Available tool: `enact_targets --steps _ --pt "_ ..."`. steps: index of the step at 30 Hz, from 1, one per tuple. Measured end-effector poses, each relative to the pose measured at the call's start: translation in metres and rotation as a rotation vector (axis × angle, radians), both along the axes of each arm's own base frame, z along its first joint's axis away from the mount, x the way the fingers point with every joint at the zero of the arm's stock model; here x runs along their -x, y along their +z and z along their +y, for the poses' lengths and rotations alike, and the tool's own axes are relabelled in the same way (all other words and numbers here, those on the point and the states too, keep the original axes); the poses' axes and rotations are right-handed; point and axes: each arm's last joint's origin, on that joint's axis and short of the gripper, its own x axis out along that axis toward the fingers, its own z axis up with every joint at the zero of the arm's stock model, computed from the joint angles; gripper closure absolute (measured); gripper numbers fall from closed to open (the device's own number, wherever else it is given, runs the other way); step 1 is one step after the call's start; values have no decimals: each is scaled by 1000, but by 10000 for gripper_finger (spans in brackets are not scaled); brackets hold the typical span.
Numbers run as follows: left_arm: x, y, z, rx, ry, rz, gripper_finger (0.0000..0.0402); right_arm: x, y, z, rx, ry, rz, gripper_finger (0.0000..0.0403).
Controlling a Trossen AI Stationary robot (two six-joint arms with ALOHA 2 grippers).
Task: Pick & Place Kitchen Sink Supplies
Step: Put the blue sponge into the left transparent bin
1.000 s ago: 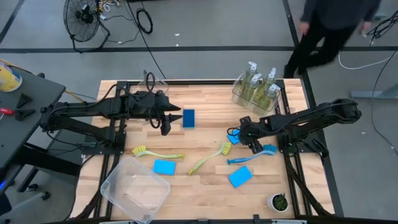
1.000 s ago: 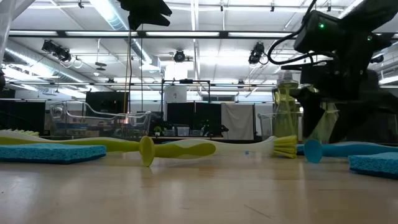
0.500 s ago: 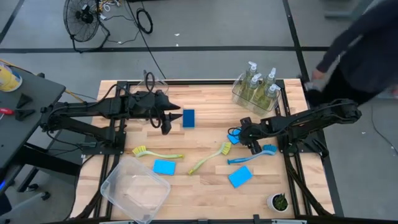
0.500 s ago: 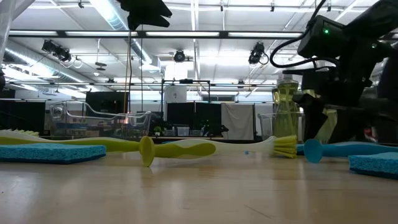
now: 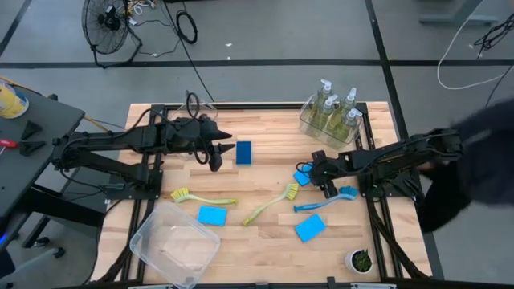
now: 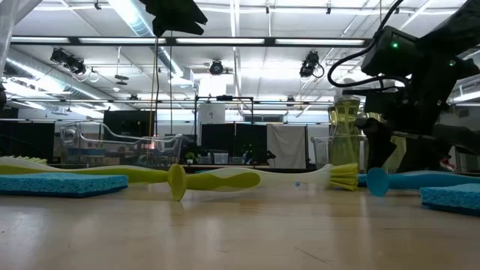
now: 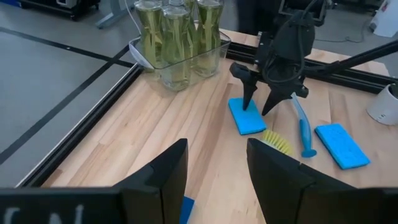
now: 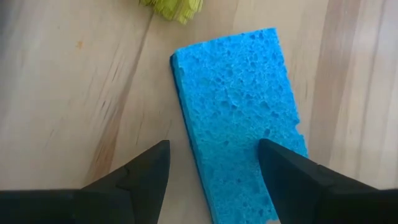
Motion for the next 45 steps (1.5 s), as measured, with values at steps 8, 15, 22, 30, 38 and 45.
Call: enact_targets --steps 8,15,22,30,38,45 --pt "0 0 0 -2 7 0 230 -2 1 -5 6 12 -18 156" --pt "0 0 0 -2 7 -1 230 -1 0 -12 14 -7 -18 156" --pt "0 0 0 -3 7 -1 230 -3 2 -19 27 -45 -48 156" --pt "0 0 0 -6 12 -1 230 -7 -5 -23 19 16 -27 156" --pt "0 0 0 -7 13 0 230 -9 -4 -23 35 20 -45 183" --pt "0 0 1 -13 26 0 230 -9 -5 -22 43 69 -39 272"
